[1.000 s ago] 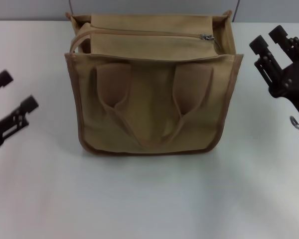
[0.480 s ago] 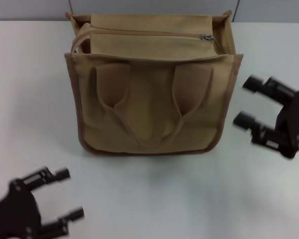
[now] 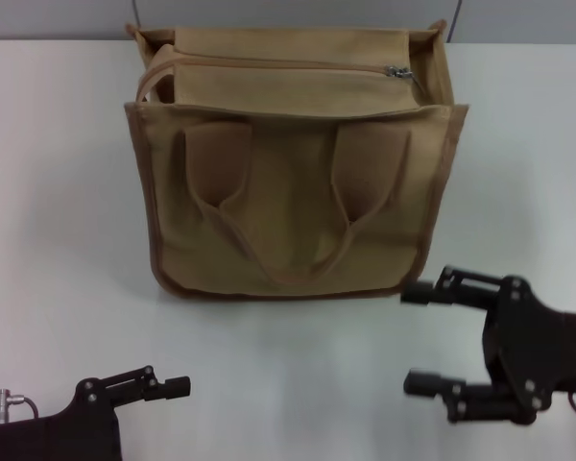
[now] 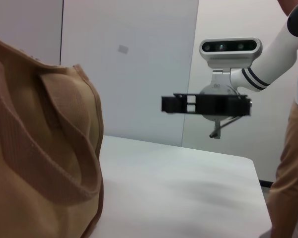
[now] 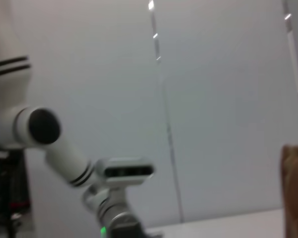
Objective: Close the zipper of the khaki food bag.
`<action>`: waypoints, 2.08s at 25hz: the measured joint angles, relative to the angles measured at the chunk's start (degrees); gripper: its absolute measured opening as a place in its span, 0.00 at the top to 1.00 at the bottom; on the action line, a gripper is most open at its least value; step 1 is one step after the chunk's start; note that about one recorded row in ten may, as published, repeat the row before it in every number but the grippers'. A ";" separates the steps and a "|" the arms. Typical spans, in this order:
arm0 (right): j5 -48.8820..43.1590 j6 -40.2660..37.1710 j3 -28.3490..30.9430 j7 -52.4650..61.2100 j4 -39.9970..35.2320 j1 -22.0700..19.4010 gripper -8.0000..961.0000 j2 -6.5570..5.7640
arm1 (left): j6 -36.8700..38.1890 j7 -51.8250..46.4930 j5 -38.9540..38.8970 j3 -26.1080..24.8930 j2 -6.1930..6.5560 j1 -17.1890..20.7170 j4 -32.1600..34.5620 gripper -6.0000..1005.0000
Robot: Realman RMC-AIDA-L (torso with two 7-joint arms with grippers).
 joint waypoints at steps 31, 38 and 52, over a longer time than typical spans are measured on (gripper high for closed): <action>-0.90 5.03 -3.00 -0.71 0.33 -0.49 0.20 0.21 | -0.80 0.00 -0.60 -0.41 0.00 -1.50 -0.86 0.23; -0.86 5.16 -2.91 -1.12 0.47 -0.56 0.20 0.31 | -0.49 0.00 -0.60 -0.41 -0.10 -2.12 -0.86 0.23; -0.80 5.24 -2.69 -2.82 1.04 -0.81 0.20 0.40 | 1.33 0.00 -1.89 -0.41 -0.08 -2.91 -0.86 0.23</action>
